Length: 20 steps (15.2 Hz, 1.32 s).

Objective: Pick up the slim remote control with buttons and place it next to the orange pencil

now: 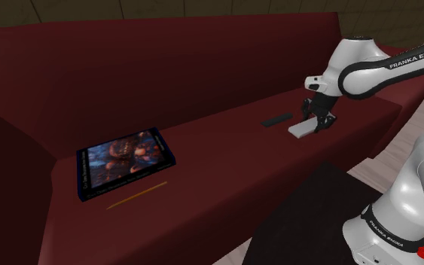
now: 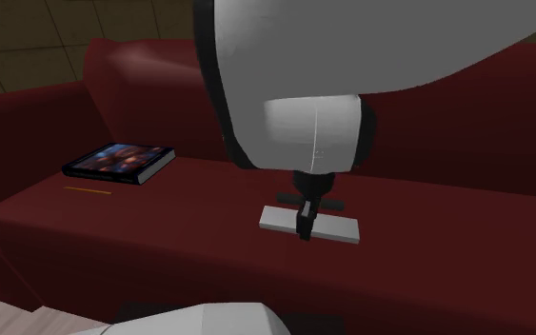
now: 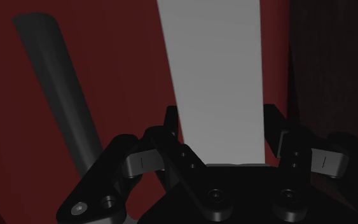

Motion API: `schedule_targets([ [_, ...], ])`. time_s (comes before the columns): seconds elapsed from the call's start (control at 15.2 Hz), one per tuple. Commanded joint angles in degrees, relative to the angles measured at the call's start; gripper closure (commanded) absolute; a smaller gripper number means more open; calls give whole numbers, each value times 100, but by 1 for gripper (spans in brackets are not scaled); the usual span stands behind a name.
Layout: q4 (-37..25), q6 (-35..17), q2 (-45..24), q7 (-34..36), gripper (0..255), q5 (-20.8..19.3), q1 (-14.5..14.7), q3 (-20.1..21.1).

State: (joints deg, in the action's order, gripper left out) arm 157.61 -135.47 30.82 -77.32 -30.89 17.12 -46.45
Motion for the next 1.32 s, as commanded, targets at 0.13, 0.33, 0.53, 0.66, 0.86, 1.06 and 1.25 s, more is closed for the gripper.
schedule_targets([
  [0.13, -126, 434, 301, 22, 255, 51, -70, 211],
  [0.33, -17, 534, 438, 355, 255, 142, 11, 533],
  [0.53, 143, 527, 497, 847, 255, 301, 210, 935],
  [0.66, 212, 509, 495, 1172, 255, 431, 379, 1190],
  [0.86, 256, 466, 425, 1649, 255, 653, 675, 1555],
  [1.06, 227, 404, 275, 2106, 255, 901, 1003, 1900],
  [1.25, 124, 331, 48, 2540, 255, 1159, 1345, 2220],
])
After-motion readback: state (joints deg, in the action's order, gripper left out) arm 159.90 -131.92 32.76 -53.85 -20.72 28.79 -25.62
